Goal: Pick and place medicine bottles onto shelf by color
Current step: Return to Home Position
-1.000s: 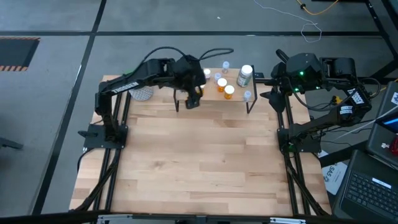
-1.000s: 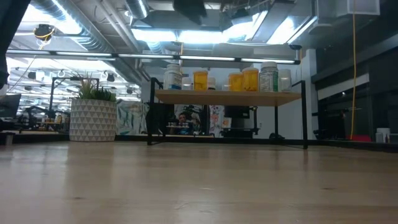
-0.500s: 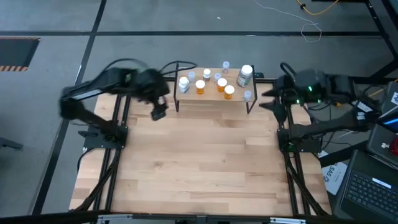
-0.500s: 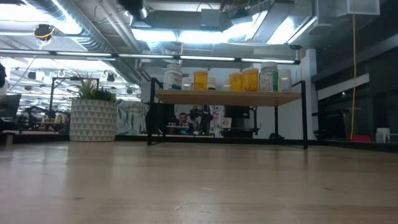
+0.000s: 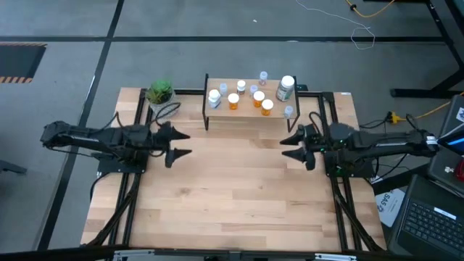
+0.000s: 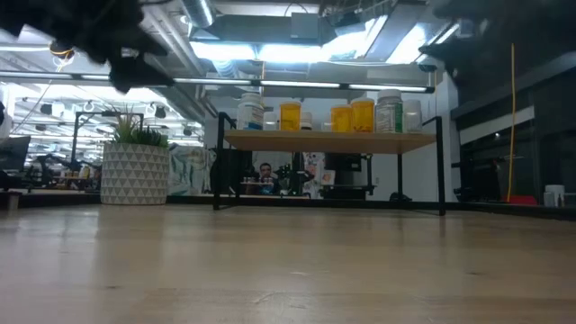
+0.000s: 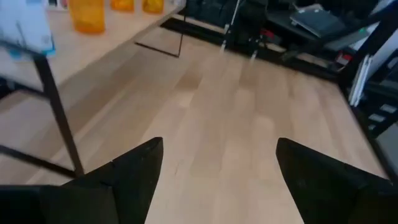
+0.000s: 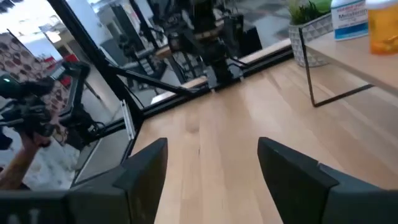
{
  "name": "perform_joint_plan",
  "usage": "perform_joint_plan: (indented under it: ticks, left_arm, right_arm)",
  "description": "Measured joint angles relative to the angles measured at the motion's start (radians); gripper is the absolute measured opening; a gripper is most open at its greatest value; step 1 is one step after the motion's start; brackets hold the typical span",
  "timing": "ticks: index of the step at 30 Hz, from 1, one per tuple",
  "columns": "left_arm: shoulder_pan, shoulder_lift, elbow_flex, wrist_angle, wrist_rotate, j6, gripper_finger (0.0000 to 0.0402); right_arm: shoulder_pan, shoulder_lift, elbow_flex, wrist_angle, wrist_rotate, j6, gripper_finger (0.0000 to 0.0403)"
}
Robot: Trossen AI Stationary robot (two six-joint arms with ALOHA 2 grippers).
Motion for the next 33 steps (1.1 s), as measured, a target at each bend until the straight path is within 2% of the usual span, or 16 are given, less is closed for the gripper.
perform_joint_plan:
  ticks: [5,10,15,23,29,33]
  left_arm:
    - [-0.011,-0.109,-0.160,0.092,-0.054,0.040,0.0308]
    - [-0.012,-0.179,-0.281,0.216,-0.007,0.069,0.0308]
    - [-0.012,-0.212,-0.371,0.313,-0.005,0.092,0.0308]
    - [-0.024,-0.213,-0.369,0.356,-0.008,0.167,0.0308]
    - [-0.024,-0.212,-0.369,0.276,-0.019,0.173,0.0308]
    - [-0.024,-0.212,-0.369,0.273,-0.018,0.173,0.0308]
  right_arm:
    - [0.001,0.007,-0.191,0.279,0.003,-0.030,0.0251]
    - [0.001,0.006,-0.309,0.460,0.003,-0.054,0.0251]
    - [0.001,0.007,-0.322,0.475,0.003,-0.096,0.0251]
    - [-0.009,0.007,-0.322,0.475,0.003,-0.199,0.0251]
    - [-0.034,0.007,-0.322,0.449,0.000,-0.273,0.0251]
    - [-0.057,-0.002,-0.355,0.461,-0.043,-0.302,0.0251]
